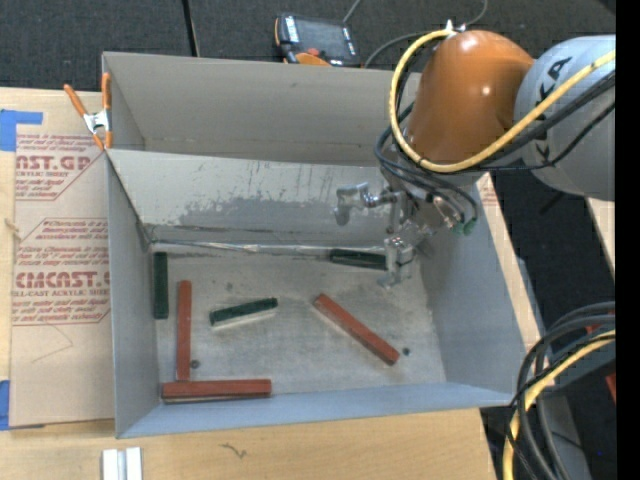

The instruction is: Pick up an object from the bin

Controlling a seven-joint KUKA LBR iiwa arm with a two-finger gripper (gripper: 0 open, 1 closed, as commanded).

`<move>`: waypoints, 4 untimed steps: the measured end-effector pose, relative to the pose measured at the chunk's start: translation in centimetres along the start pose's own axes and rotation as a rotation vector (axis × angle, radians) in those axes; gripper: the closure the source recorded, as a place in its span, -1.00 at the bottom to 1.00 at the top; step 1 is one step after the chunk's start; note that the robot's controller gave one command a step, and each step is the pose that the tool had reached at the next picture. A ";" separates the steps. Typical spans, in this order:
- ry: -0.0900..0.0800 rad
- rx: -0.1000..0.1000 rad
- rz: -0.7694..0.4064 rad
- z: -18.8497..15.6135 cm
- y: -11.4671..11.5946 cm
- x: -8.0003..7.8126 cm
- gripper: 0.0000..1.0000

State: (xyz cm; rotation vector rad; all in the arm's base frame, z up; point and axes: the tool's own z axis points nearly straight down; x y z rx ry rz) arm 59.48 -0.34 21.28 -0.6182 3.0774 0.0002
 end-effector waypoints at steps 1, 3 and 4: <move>0.010 -0.006 0.015 10.0 3.1 4.3 -1.00; 0.001 0.000 0.118 14.2 1.3 4.0 1.00; -0.010 0.001 0.069 -5.6 9.8 -0.7 1.00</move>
Offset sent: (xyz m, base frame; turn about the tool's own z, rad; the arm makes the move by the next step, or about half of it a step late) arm -0.0486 0.0105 -0.0956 0.0154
